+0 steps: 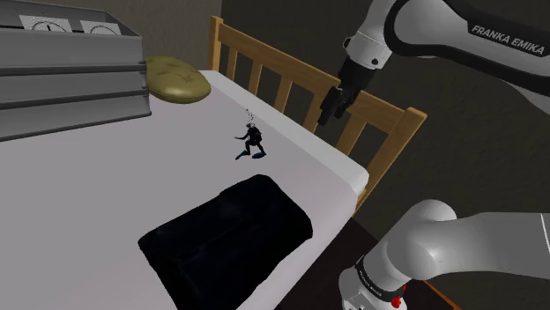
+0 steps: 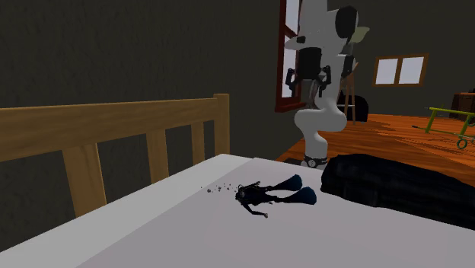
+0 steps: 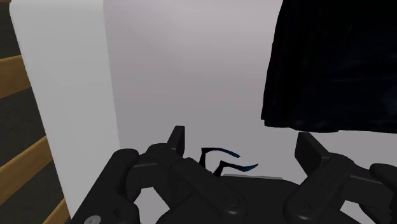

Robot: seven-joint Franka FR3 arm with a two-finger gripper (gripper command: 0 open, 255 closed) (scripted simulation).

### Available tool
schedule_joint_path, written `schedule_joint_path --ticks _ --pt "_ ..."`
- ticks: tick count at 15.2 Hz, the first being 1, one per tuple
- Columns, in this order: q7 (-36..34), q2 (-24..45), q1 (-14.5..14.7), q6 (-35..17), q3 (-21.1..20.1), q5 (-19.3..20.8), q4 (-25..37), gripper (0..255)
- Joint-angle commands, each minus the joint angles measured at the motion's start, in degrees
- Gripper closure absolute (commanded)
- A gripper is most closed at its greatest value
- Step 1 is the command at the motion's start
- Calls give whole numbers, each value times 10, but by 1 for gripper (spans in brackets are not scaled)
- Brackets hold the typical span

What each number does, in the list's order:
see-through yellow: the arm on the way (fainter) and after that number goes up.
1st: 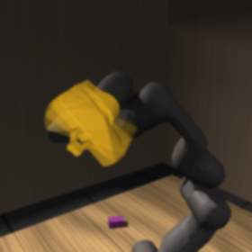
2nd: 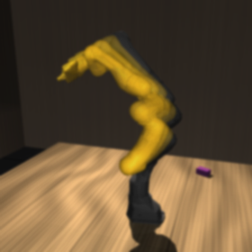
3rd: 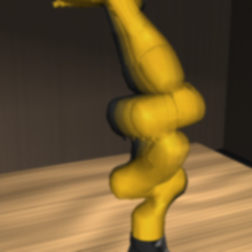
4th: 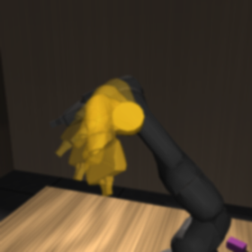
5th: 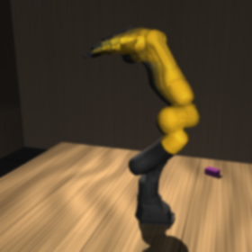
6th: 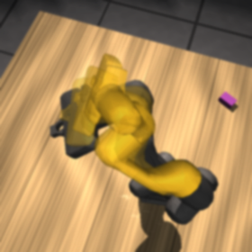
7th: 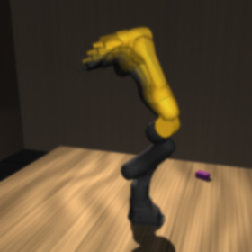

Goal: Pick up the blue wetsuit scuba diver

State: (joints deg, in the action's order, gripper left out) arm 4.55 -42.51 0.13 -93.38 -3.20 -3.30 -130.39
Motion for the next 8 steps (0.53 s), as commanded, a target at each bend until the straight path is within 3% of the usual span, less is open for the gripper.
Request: schedule_joint_path --ticks 1,8 --pt "0 0 0 0 0 0 0 0" --pt "-12 154 -11 -75 1 -4 51 0"
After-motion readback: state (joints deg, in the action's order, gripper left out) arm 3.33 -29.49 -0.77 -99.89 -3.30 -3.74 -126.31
